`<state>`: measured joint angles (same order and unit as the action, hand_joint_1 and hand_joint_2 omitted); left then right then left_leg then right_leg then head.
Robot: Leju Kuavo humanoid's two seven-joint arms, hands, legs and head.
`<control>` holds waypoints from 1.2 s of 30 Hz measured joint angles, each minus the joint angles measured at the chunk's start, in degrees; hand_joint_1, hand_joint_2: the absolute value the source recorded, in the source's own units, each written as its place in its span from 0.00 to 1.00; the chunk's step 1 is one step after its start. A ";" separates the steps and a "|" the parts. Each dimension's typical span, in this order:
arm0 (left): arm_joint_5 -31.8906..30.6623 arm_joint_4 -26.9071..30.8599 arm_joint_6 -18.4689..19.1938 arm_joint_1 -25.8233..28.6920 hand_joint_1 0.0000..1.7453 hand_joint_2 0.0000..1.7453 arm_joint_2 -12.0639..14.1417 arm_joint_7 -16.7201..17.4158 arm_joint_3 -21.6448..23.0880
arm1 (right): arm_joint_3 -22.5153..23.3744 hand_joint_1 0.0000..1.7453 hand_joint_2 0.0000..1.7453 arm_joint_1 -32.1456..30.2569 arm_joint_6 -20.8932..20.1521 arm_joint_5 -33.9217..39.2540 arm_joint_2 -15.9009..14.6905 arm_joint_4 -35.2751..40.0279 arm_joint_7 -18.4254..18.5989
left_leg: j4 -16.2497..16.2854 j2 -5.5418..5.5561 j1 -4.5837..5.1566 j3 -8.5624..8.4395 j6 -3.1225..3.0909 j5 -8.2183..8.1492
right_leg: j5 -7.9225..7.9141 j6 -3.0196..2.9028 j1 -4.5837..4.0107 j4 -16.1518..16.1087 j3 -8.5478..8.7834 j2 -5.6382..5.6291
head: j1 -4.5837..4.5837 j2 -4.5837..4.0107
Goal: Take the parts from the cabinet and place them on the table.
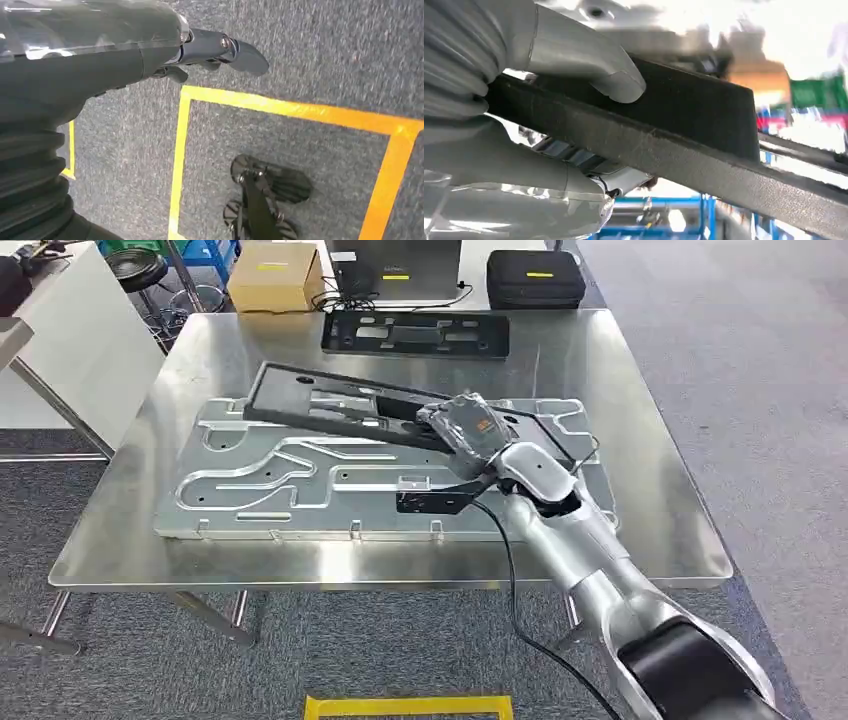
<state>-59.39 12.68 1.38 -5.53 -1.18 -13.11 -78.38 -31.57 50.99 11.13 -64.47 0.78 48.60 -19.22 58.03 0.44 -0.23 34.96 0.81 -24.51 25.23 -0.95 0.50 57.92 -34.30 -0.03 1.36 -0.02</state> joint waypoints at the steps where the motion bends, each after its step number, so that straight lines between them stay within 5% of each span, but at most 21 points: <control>1: -0.02 0.00 0.04 0.12 0.00 1.00 -0.02 -0.13 0.00 | -1.15 1.00 1.00 1.23 -0.51 -0.75 0.91 -2.60 0.55 | 1.27 -0.10 -0.17 0.41 0.39 -0.91 | -0.12 -0.28 0.03 -0.26 0.17 0.09 | 0.00 0.00; 4: -0.33 0.00 0.57 0.13 0.00 1.00 0.09 -0.41 0.02 | -4.57 1.00 1.00 3.49 -1.71 -2.60 3.13 -9.60 1.88 | 14.18 -0.11 -0.38 6.59 1.26 -6.83 | 0.05 -0.77 0.00 -0.25 0.32 0.07 | 0.00 0.02; 6: -0.59 0.00 1.14 0.33 0.00 1.00 0.09 -0.81 0.02 | -6.42 1.00 1.00 3.54 -1.75 -3.07 3.61 -13.20 2.63 | 18.22 -0.13 -0.52 9.16 1.53 -6.87 | 0.28 -0.74 0.00 -0.22 0.56 0.14 | 0.00 0.00; 7: -0.70 0.00 1.35 0.52 0.00 1.00 0.09 -0.90 0.04 | -7.09 1.00 1.00 3.47 -1.64 -3.13 3.85 -14.96 2.93 | 15.80 -0.16 -0.61 8.22 1.55 -4.94 | 0.44 -0.64 0.00 -0.21 0.76 0.12 | 0.00 0.00; 10: -1.20 0.00 2.05 0.64 0.00 1.00 0.24 -1.40 0.24 | -8.05 1.00 1.00 3.48 -1.16 -3.13 3.87 -18.17 4.09 | 0.79 -0.18 -0.88 1.30 1.21 2.03 | 1.15 -0.05 -0.02 -0.15 1.59 0.05 | 0.00 0.00; 16: -1.90 0.00 2.40 0.80 0.00 1.00 0.26 -2.27 1.31 | -8.66 1.00 1.00 2.89 3.10 -3.31 3.22 -22.77 6.76 | -0.78 -0.26 -0.63 -0.14 -1.17 1.17 | 2.21 1.81 -0.05 0.81 1.51 -0.09 | 0.00 0.00; 20: -2.08 0.00 2.40 0.84 0.00 1.00 0.26 -3.00 1.46 | -8.75 1.00 1.00 1.68 5.42 -4.09 2.37 -25.20 8.79 | -0.85 -0.29 -0.47 -0.22 -1.92 1.00 | 9.37 2.23 -0.09 16.87 -6.88 -0.10 | 0.00 0.00; 21: -2.16 0.00 2.40 0.95 0.00 1.00 0.26 -3.26 1.46 | -8.77 0.00 0.00 1.55 6.00 -4.31 2.19 -25.54 9.03 | -0.84 -0.27 -0.45 -0.32 -1.93 0.98 | 8.97 2.23 -0.08 18.02 -7.75 -0.08 | 0.00 0.00; 23: -2.16 0.00 2.01 1.05 0.00 1.00 0.26 -4.00 1.46 | -8.77 0.00 0.00 1.34 7.12 -4.66 1.91 -26.20 9.62 | -0.84 -0.15 -0.43 -0.55 -1.93 0.90 | 4.98 1.93 -0.09 12.69 -5.48 -0.03 | 0.00 0.00; 25: -2.36 0.00 1.22 1.14 0.00 1.00 0.26 -4.22 1.49 | -8.77 0.00 0.00 0.88 8.72 -4.99 1.32 -26.62 10.08 | -0.80 0.17 -0.35 -0.72 -1.84 0.88 | 0.43 0.83 -0.38 1.46 0.27 0.07 | 0.00 0.00; 26: -2.53 0.00 0.79 1.21 0.00 1.00 0.13 -4.24 1.55 | -8.77 0.00 0.00 0.97 9.29 -5.14 1.23 -26.66 10.26 | -0.54 0.19 0.10 -0.65 -1.43 0.73 | 0.60 0.60 -0.58 -0.07 0.80 0.16 | 0.00 0.00; 27: -2.87 0.00 0.33 1.24 0.00 0.00 0.13 -4.46 1.66 | -8.77 0.00 0.00 0.79 9.79 -5.36 1.21 -26.70 10.50 | -0.59 0.20 -0.05 -0.64 -1.09 0.73 | 0.27 0.67 -0.61 -0.26 0.66 0.08 | 0.00 0.00; 29: -3.37 0.00 -0.48 1.28 0.00 0.00 0.13 -5.47 2.03 | -8.73 0.00 0.00 0.30 11.58 -5.56 0.86 -26.81 10.85 | -0.82 0.16 -0.31 -0.66 -0.48 0.96 | 0.11 0.39 -0.88 -0.22 0.57 -0.09 | 0.00 0.00; 31: -3.43 0.00 -0.81 1.29 0.00 0.00 0.24 -6.14 2.47 | -8.55 0.00 0.00 0.28 13.13 -6.00 0.77 -26.81 10.91 | -0.46 0.11 -0.31 -0.60 0.09 0.51 | -0.67 -0.22 -0.05 -1.31 1.13 -0.02 | 0.00 0.00; 34: -3.43 0.00 -1.38 1.29 0.00 0.00 0.28 -6.25 2.67 | -8.34 0.00 0.00 -0.22 15.38 -6.72 0.57 -26.81 10.96 | 11.00 -0.07 -0.58 4.28 0.84 -6.13 | -0.75 -0.74 0.00 -1.45 1.13 -0.03 | 0.00 0.00; 36: -3.43 0.00 -1.40 1.42 0.00 0.00 0.28 -6.25 2.73 | -8.14 0.00 0.00 -0.63 16.48 -6.96 0.55 -26.81 10.78 | 17.69 -0.09 -0.68 7.26 1.24 -8.26 | -0.74 -0.75 0.00 -1.41 1.10 -0.06 | 0.02 0.00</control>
<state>-62.82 12.68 -0.02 -4.12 -0.90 -19.37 -75.65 -39.71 50.37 27.61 -71.43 1.33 21.79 -8.44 75.71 0.35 -0.90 42.22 2.05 -32.77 24.49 -1.70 0.50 56.51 -33.20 -0.09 1.38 -0.02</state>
